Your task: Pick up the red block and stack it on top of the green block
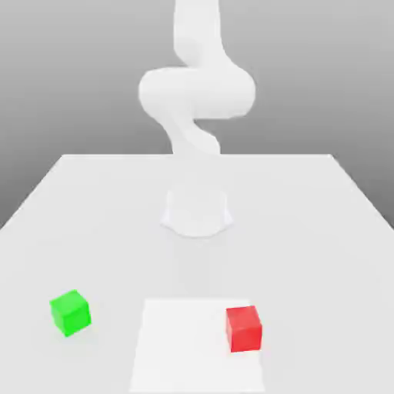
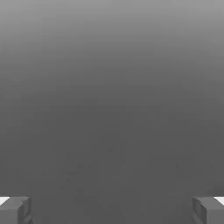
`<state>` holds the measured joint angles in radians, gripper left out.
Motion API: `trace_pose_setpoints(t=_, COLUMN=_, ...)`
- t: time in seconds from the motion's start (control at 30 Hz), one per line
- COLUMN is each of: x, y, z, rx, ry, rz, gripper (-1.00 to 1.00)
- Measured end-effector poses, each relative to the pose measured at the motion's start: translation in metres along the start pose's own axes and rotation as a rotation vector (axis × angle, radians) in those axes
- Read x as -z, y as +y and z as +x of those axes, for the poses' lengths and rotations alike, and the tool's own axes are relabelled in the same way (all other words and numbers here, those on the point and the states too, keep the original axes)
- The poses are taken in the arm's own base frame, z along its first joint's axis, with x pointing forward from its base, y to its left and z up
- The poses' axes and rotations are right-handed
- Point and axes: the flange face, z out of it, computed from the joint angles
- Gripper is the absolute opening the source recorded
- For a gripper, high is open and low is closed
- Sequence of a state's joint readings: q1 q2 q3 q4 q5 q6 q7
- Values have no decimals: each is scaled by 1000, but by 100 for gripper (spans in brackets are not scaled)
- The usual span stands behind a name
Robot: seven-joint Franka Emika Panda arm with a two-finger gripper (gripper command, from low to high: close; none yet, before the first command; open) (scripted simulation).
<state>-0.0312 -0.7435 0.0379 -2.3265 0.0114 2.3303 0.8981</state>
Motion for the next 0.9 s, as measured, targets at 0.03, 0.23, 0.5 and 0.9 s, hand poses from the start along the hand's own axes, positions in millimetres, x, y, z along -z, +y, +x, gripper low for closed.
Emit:
trace_pose_setpoints(t=0.03, x=-16, y=0, z=-4, rx=-39, ry=-10, rz=-21, gripper=0)
trace_pose_setpoints(t=0.23, x=-104, y=8, z=-31, rx=-260, ry=-55, rz=-143, gripper=0)
trace_pose_setpoints(t=0.5, x=-206, y=40, z=-77, rx=-548, ry=-87, rz=-314, gripper=0)
trace_pose_setpoints(t=0.9, x=-320, y=118, z=-168, rx=-973, ry=-76, rz=-590, gripper=0)
